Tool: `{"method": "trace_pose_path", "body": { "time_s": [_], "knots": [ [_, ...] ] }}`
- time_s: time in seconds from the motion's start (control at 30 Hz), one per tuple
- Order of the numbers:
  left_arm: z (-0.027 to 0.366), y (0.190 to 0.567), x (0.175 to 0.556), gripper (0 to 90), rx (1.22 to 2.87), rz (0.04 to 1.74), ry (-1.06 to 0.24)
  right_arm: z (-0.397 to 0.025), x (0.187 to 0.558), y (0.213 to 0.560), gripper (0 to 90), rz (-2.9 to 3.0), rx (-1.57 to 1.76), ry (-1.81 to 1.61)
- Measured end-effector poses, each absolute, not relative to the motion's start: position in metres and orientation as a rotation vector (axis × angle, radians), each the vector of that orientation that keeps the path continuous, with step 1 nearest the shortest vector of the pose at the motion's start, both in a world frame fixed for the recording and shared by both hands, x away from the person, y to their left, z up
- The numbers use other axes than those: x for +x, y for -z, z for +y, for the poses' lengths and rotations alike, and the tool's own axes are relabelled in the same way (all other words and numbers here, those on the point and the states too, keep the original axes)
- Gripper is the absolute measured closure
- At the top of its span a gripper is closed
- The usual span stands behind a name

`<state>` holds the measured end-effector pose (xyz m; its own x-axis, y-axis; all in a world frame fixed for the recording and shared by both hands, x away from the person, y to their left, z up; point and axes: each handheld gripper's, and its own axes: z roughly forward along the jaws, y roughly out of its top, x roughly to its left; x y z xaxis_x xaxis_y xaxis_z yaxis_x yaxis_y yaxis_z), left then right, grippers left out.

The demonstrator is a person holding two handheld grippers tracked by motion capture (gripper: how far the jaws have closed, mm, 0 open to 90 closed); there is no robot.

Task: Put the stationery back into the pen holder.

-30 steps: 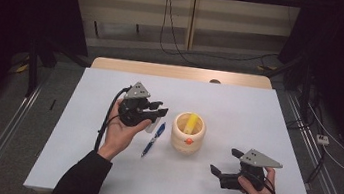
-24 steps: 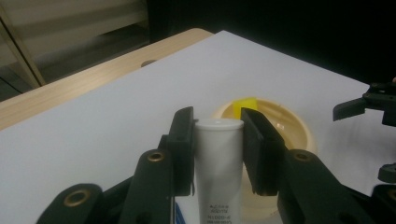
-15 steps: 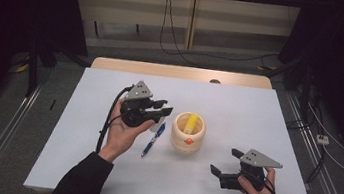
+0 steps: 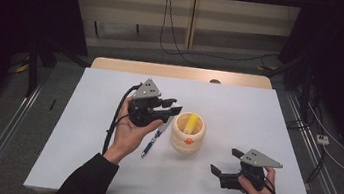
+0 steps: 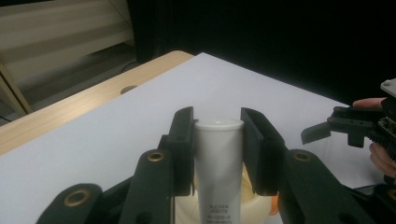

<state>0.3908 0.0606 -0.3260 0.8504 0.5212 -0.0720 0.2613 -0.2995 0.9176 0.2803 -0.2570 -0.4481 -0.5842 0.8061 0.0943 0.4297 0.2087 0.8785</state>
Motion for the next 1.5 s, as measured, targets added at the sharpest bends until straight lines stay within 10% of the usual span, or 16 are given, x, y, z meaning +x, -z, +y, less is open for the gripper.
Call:
{"method": "trace_pose_path", "body": {
  "time_s": [1.5],
  "knots": [
    [0.007,0.322,0.416,67.1,1.871,0.588,-0.221,-0.257,0.280,0.448,3.6,2.105,1.152,-1.340]
  ]
}}
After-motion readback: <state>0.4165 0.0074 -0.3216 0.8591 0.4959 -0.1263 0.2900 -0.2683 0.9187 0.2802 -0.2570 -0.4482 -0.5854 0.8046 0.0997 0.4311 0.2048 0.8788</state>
